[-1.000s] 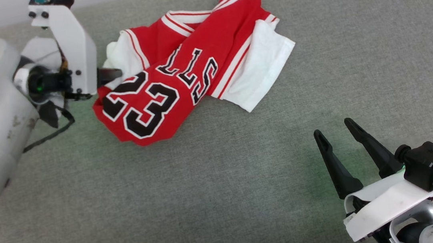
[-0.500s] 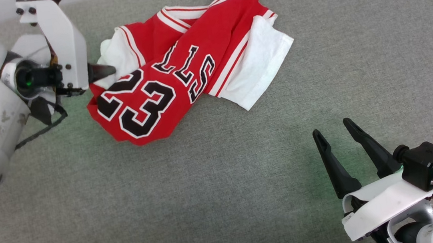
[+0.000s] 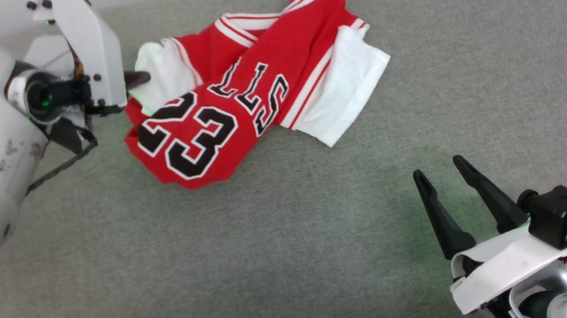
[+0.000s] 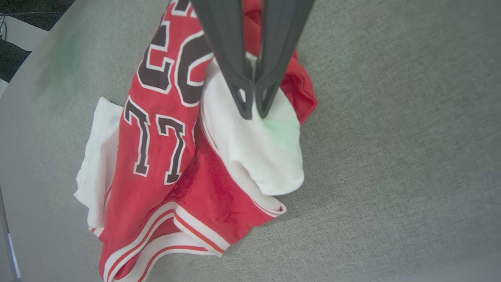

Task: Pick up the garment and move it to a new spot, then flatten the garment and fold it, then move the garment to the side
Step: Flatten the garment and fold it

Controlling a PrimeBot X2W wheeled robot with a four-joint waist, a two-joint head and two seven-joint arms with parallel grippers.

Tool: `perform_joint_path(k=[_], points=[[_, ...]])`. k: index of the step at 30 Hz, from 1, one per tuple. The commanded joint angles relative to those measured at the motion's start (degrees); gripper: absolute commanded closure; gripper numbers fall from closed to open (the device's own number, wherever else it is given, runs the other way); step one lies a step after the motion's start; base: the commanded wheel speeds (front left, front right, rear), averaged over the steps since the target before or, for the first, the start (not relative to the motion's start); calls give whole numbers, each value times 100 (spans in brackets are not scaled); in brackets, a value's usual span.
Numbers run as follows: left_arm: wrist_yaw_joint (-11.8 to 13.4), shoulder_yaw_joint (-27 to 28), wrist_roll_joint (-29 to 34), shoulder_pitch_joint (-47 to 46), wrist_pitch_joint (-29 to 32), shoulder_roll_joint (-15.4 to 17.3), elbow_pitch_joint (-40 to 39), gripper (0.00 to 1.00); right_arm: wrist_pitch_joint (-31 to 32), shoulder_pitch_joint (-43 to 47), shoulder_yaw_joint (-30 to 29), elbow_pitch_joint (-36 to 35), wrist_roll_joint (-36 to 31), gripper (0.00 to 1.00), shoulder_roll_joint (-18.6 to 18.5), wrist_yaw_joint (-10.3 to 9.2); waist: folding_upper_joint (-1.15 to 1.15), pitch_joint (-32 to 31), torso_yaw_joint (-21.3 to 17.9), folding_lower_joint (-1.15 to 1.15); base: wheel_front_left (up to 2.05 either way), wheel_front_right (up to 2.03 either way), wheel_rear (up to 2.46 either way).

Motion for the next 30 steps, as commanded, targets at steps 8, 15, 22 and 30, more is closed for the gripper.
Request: perform_joint_path(k=[8,15,22,30], points=[[-16,295,-116,249,-780,192,-309,100,136,158,-46,-29,-38,0,-20,-6,0,-512,432,0,0,0,0],[43,304,-45,730,-1260,574,-346,100,314,314,-90,-157,-43,0,-60,-6,0,-770,705,0,0,0,0],[246,311,-152,1237,-1465,583,27,100,418,335,-41,-271,-32,0,-92,-6,0,-747,742,0,0,0,0],[350,105,25,1597,-1560,467,629,100,453,347,-52,-346,-38,0,-117,-6,0,-637,575,0,0,0,0]])
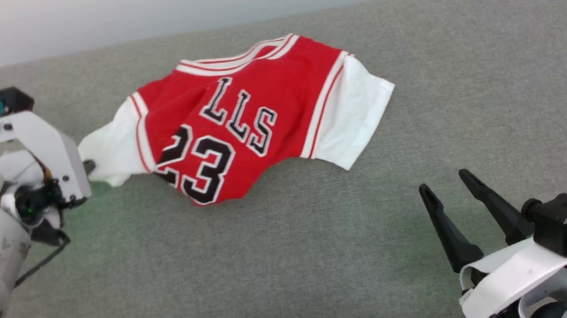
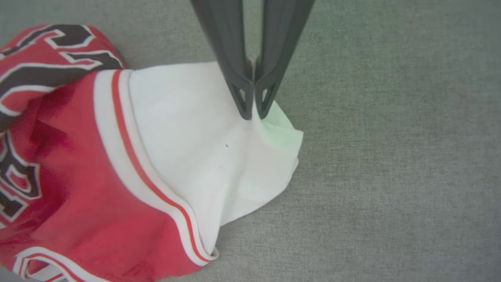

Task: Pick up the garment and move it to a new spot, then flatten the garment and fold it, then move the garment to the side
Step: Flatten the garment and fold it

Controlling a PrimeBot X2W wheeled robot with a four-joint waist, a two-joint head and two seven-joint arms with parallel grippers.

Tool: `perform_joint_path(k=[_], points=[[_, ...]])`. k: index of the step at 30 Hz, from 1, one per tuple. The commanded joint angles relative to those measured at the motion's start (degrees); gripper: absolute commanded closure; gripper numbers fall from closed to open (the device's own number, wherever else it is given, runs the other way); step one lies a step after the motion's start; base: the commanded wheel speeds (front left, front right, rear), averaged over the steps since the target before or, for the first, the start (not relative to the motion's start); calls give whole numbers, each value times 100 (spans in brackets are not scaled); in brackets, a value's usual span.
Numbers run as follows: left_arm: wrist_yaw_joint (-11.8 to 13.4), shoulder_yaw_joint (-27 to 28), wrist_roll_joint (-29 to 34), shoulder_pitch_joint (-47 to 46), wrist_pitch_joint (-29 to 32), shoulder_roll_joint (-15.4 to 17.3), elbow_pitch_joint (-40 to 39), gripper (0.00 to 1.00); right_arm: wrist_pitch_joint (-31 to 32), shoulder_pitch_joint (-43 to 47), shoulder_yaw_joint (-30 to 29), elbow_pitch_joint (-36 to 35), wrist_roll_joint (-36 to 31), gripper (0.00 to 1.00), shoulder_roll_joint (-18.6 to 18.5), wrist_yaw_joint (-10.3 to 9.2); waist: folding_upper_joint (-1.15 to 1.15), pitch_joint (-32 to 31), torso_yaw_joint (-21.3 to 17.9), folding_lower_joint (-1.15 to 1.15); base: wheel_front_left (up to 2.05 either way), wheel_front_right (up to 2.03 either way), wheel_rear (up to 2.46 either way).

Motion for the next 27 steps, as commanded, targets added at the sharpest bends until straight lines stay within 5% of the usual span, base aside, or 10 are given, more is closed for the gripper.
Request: perform_joint_path(k=[1,10,22,24,25,27], points=[[60,-71,103,66,9,19,105,100,-4,60,-4,-27,-18,0,-10,-6,0,32,-61,0,0,0,0],[128,-272,452,92,-167,-59,628,100,2,57,-32,-27,-15,0,-4,-6,0,40,-160,0,0,0,0],[-115,-94,260,207,-260,-259,819,100,5,102,-67,-6,-33,0,14,-6,0,-59,-108,0,0,0,0],[-98,-59,228,232,-336,-281,865,56,23,103,-61,14,-24,0,10,-6,0,-104,-99,0,0,0,0],[-108,-24,199,252,-399,-300,871,0,42,92,-52,22,-25,0,-11,-6,0,-132,-94,0,0,0,0],[-137,58,130,300,-582,-320,861,0,69,68,-33,54,-15,0,-66,-6,0,-211,-80,0,0,0,0]])
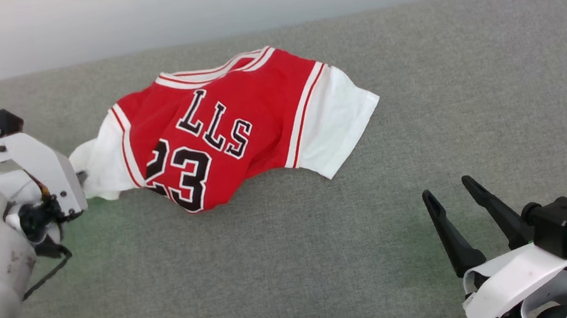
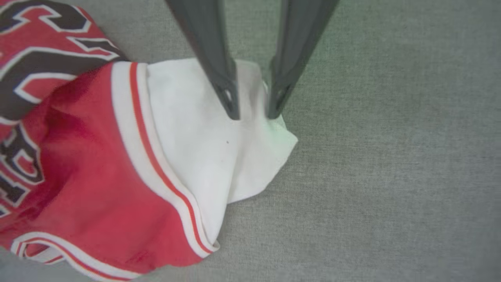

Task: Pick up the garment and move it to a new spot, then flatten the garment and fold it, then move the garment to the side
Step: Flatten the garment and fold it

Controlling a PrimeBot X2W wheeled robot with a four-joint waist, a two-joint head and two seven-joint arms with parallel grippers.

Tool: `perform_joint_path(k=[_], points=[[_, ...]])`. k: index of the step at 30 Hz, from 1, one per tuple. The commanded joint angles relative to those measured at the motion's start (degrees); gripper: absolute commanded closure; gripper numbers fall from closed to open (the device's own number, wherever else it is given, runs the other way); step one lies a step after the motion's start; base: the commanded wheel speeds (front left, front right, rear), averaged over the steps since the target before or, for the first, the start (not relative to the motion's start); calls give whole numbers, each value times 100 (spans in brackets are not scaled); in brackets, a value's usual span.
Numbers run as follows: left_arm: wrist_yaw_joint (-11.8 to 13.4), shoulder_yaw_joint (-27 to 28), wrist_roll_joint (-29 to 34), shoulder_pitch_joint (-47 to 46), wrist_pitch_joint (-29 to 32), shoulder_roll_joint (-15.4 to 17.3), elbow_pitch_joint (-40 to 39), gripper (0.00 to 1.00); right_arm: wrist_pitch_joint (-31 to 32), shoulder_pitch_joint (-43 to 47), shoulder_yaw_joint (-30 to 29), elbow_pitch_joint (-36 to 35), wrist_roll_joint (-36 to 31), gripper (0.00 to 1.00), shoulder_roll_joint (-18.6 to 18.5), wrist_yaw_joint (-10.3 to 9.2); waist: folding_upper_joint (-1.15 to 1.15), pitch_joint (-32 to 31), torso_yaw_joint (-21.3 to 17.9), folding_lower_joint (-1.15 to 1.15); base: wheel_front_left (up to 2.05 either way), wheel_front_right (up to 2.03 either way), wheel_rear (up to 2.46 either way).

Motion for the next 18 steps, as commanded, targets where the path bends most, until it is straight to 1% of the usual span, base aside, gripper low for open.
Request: perform_joint_path(k=[1,7,13,15,18], points=[[-37,84,-93,97,-149,-12,-17,0,36,-21,18,24,-3,0,-66,-6,0,-102,27,0,0,0,0],[-149,327,-228,458,-1014,-11,-297,0,183,28,-54,173,65,0,-277,-6,0,-370,210,0,0,0,0],[-190,571,-412,1365,-2190,17,-889,0,315,214,-183,312,138,0,-433,-6,0,-578,437,0,0,0,0],[-152,644,-461,1773,-2612,-6,-1101,0,351,291,-216,355,152,0,-480,-6,0,-641,499,0,0,0,0],[-8,710,-505,2392,-3152,-41,-1503,0,400,400,-299,358,157,0,-529,-6,0,-719,593,0,0,0,0]])
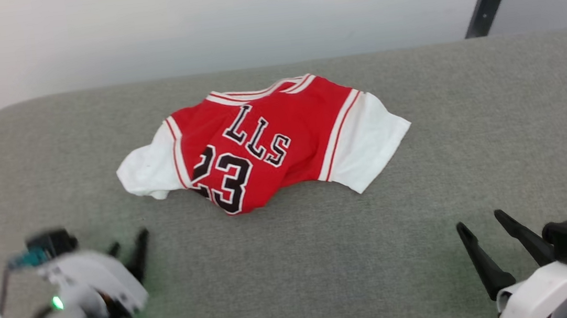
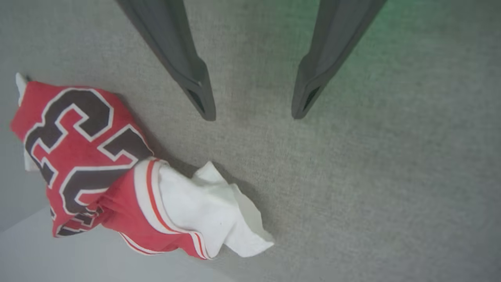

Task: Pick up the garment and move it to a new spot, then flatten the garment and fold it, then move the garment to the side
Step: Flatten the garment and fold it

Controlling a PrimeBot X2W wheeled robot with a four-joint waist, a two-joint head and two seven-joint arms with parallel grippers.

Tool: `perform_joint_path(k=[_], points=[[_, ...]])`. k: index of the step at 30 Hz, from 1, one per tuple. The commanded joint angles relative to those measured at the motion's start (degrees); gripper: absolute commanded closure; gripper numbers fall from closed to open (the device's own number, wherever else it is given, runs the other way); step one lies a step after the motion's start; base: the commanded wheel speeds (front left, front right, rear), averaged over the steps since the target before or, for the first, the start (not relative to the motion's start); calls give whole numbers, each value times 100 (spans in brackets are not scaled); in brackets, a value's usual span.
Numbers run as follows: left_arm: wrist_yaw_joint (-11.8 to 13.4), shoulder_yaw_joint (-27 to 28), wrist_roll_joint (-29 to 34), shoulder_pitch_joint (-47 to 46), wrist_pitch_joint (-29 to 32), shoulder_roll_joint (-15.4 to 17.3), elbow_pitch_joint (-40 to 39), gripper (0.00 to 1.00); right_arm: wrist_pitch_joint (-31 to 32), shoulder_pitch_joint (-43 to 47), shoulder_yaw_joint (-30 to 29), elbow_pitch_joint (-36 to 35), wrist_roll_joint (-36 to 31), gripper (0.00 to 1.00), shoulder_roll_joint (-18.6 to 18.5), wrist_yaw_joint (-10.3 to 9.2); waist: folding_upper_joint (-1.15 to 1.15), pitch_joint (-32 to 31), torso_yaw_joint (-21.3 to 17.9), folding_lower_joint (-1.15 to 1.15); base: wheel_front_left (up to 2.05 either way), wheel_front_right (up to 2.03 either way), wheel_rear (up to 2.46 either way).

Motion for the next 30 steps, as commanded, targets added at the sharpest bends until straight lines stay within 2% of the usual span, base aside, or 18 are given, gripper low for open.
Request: perform_joint_path(k=[1,4,5,11,14,16,19,20,22,30], points=[[70,71,-34,364,-189,-10,-232,0,31,116,-67,-8,8,0,-24,-6,0,-133,158,0,0,0,0],[268,280,110,882,-350,-32,-781,0,83,232,-191,-53,16,0,-53,-6,0,-156,280,0,0,0,0],[373,514,260,974,-357,-11,-960,0,96,269,-231,-65,16,0,-62,-6,0,-165,330,0,0,0,0],[1196,2192,1996,2250,-357,-247,-2644,0,259,210,-341,-56,65,0,-232,-6,0,-178,625,0,0,0,0],[1579,2746,2893,2944,-359,-435,-3487,0,392,48,-265,33,165,0,-411,-6,0,-176,762,0,0,0,0],[1733,3038,3392,3315,-359,-554,-3936,0,483,-112,-190,123,245,0,-591,-6,0,-176,853,0,0,0,0],[1843,3353,4111,3687,-359,-683,-4402,0,670,-467,30,344,335,0,-898,-7,0,-158,962,0,0,0,0],[1843,3353,4111,3687,-359,-683,-4402,0,670,-467,30,344,335,0,-898,-7,0,-158,962,0,0,0,0],[1840,3533,4520,3861,-360,-778,-4626,0,822,-795,197,541,500,0,-1069,-6,0,-135,1026,0,0,0,0],[1508,3953,5527,4165,-360,-1337,-4917,0,1785,-2561,976,1936,1205,0,-1897,-6,0,153,1435,0,0,0,0]])
